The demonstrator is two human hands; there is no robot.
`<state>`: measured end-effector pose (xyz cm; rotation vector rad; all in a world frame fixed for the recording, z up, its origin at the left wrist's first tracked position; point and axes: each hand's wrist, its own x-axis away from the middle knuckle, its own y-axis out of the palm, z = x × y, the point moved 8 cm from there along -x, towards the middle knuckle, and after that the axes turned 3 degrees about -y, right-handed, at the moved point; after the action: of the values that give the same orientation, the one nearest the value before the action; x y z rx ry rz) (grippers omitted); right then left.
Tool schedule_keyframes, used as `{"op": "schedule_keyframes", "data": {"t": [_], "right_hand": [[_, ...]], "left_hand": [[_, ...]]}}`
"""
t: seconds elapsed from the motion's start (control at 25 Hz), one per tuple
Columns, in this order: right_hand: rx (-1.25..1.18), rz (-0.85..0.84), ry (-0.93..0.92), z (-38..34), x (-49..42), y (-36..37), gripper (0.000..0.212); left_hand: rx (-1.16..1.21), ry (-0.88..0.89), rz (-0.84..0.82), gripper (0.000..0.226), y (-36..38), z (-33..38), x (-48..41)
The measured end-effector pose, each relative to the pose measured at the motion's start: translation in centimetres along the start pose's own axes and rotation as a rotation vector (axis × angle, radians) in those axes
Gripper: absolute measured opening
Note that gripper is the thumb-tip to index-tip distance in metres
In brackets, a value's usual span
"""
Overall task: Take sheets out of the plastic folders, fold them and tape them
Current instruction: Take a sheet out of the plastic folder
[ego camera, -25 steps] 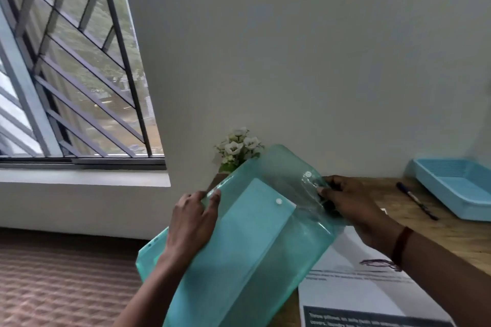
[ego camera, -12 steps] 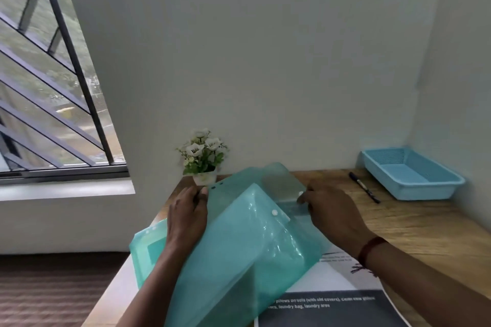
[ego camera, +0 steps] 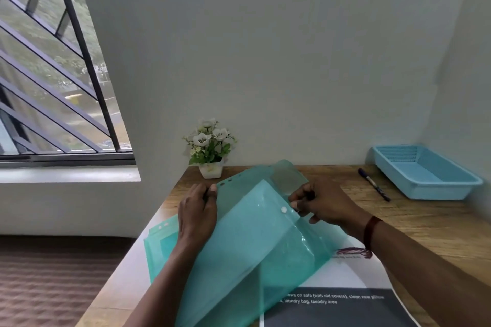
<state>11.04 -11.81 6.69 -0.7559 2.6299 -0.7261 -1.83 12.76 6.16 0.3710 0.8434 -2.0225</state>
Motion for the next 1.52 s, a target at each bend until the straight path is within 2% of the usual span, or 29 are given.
{"op": "schedule_keyframes", "data": {"t": [0.24,0.72,1.04,1.16,1.32,1.52], "right_hand": [[-0.085,-0.124,0.066,0.4,-0.5,0.9,0.010],[-0.200,-0.251,0.149,0.9,-0.8,2.1,0.025],[-0.194,-0.254,0.169,1.3,-0.9,2.0,0.012],[-0.165,-0.237,0.135,0.7,-0.4,2.0,0.014],[-0.055,-0.142,-0.020,-0.9,-0.2,1.6,0.018],[-0.053,-0.113,-0.069,-2.0,-0.5,1.8,0.017]], "left_hand": [[0.015,-0.006,0.029,0.027,0.2,-1.8,0.0],[0.112,-0.011,0.032,0.026,0.4,-2.3,0.2],[0.155,0.011,0.032,0.023,0.3,-2.2,0.3],[0.174,0.033,0.035,0.024,0.1,-1.8,0.5],[0.202,0.037,0.050,0.024,0.0,-1.8,0.7],[0.202,0.032,0.051,0.025,-0.2,-1.6,0.8]]}}
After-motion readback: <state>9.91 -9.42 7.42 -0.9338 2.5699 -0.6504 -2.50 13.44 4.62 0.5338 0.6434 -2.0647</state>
